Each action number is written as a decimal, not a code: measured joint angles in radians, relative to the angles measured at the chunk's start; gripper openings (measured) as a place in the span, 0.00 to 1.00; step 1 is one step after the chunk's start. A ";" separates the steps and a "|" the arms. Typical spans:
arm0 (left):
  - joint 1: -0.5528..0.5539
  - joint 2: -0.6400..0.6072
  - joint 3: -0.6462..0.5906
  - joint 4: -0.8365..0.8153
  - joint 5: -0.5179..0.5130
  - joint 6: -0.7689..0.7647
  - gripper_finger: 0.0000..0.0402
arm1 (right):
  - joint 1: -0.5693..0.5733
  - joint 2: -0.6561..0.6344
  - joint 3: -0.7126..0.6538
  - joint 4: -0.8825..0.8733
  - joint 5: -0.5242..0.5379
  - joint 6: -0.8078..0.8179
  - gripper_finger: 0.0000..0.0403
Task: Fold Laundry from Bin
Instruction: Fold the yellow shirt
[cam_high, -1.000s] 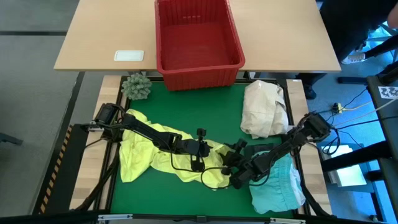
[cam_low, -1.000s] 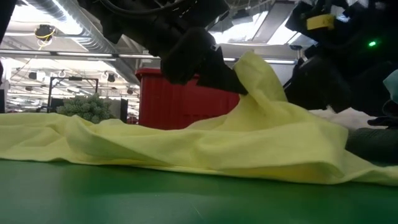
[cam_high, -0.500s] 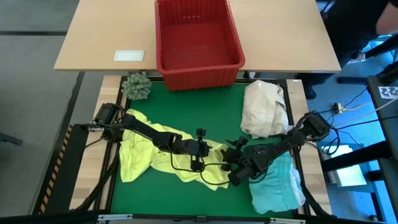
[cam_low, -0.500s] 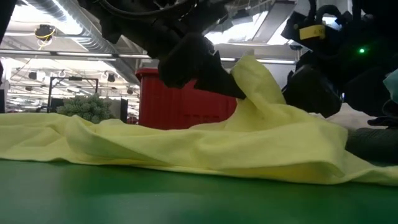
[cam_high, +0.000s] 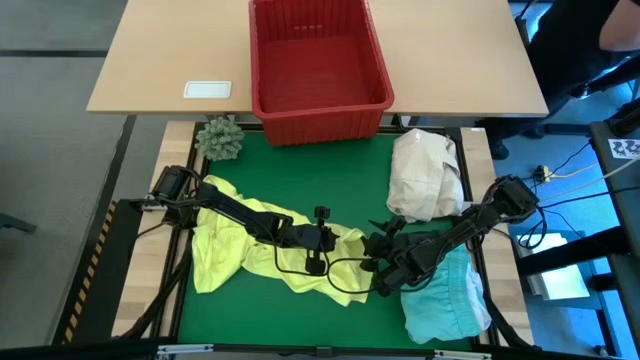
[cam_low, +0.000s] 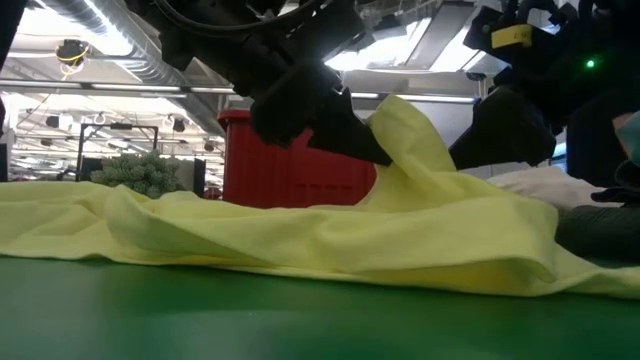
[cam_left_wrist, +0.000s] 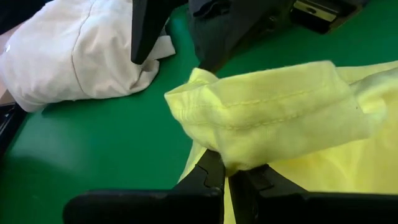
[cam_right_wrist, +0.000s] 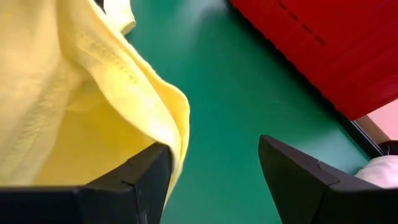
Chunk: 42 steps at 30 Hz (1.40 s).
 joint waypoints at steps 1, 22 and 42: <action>0.000 0.000 0.000 0.000 0.000 0.000 0.00 | 0.000 0.000 0.000 0.001 0.000 0.000 0.59; 0.000 0.000 0.000 0.020 0.005 0.034 0.00 | -0.138 0.000 0.000 0.148 -0.264 -0.297 0.07; -0.007 0.000 0.000 0.014 0.013 0.005 0.17 | -0.252 -0.017 0.000 -0.049 -0.305 -0.338 0.01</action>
